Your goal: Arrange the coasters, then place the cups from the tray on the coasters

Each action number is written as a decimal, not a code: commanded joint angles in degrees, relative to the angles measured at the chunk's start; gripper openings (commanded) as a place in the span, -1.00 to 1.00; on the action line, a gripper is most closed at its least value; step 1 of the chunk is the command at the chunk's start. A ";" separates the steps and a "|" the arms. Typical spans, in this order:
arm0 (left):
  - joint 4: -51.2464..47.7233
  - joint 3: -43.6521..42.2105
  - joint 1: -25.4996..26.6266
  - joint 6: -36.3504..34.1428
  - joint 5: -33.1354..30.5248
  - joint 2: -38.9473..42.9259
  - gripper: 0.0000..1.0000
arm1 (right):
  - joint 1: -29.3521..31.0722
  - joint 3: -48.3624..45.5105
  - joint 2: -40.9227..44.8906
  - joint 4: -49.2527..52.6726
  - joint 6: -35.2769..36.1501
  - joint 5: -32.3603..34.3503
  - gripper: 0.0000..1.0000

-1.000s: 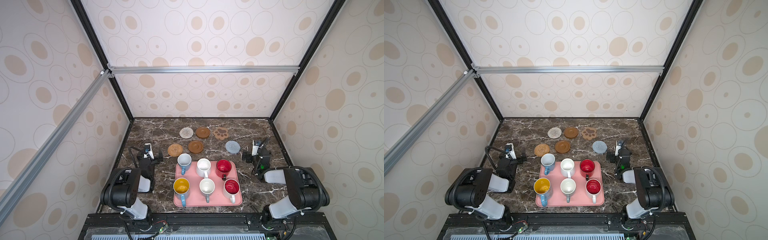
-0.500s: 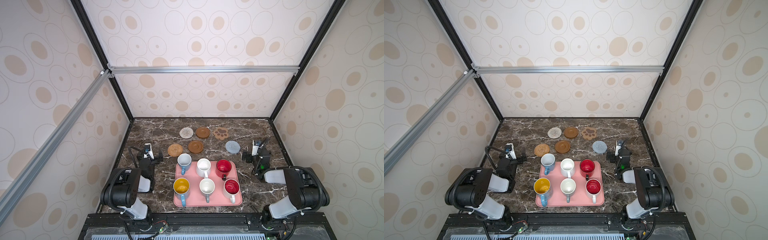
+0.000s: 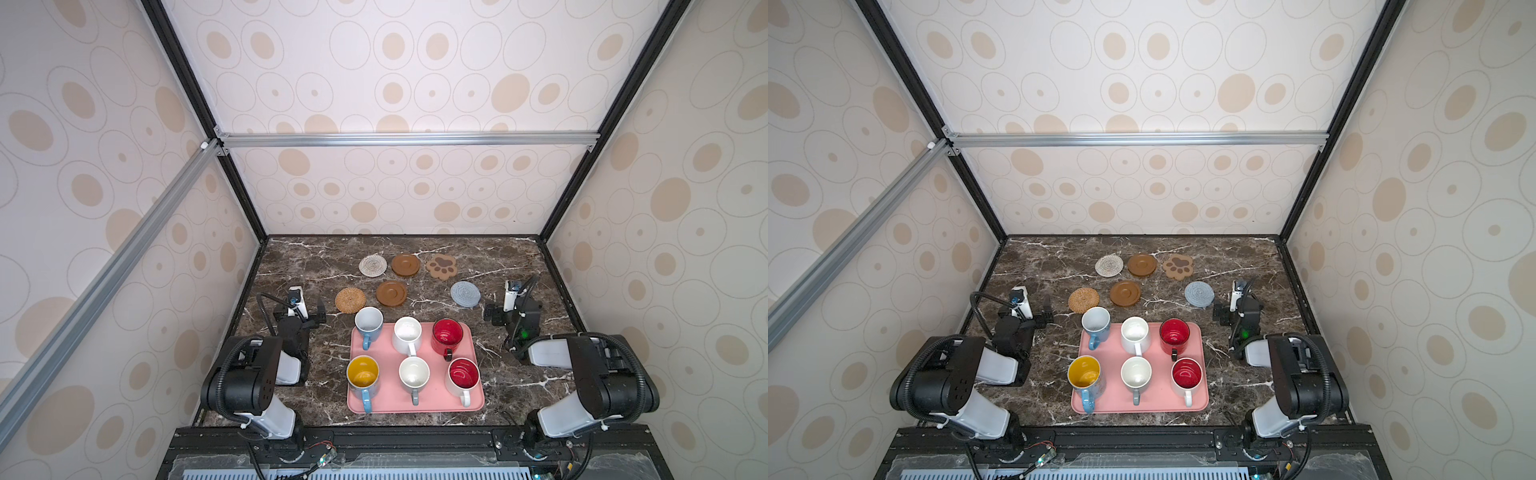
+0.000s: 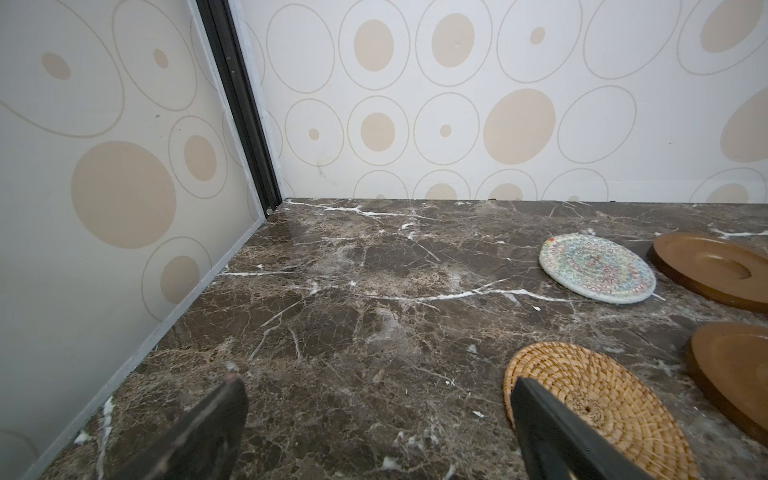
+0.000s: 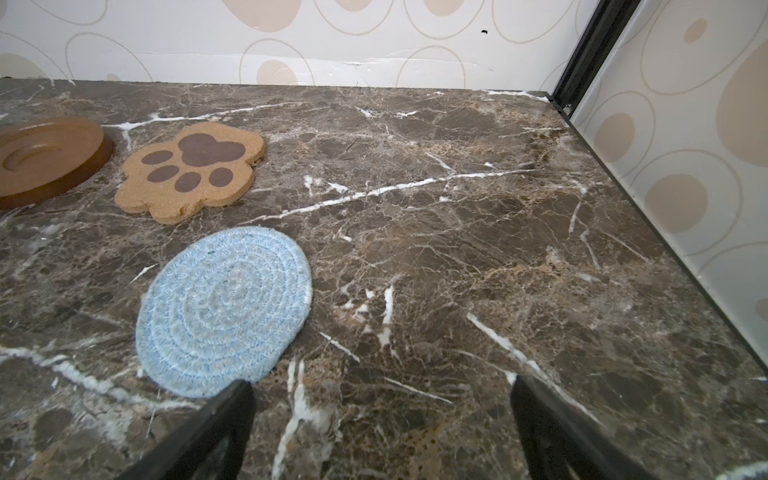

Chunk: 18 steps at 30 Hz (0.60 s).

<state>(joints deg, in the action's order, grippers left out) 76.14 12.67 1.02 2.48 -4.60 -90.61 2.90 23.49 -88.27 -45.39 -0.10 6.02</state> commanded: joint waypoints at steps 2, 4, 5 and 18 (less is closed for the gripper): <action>0.56 0.87 0.13 -1.34 -0.41 -0.10 1.00 | -0.13 0.89 -0.15 -0.06 0.38 -0.22 0.99; 0.59 0.78 0.16 -1.34 -0.41 -0.03 1.00 | -0.17 0.91 -0.08 -0.06 0.37 -0.31 1.00; 0.61 0.78 0.20 -1.34 -0.41 -0.02 1.00 | -0.11 0.86 -0.15 -0.11 0.39 -0.28 0.99; -35.07 13.27 0.17 3.74 0.40 14.51 1.00 | -0.14 11.49 12.07 28.85 -1.33 -3.55 0.99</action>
<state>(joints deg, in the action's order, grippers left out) 57.06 19.33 1.02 3.81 -4.97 -79.72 2.90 30.74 -80.14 -28.42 -0.38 4.34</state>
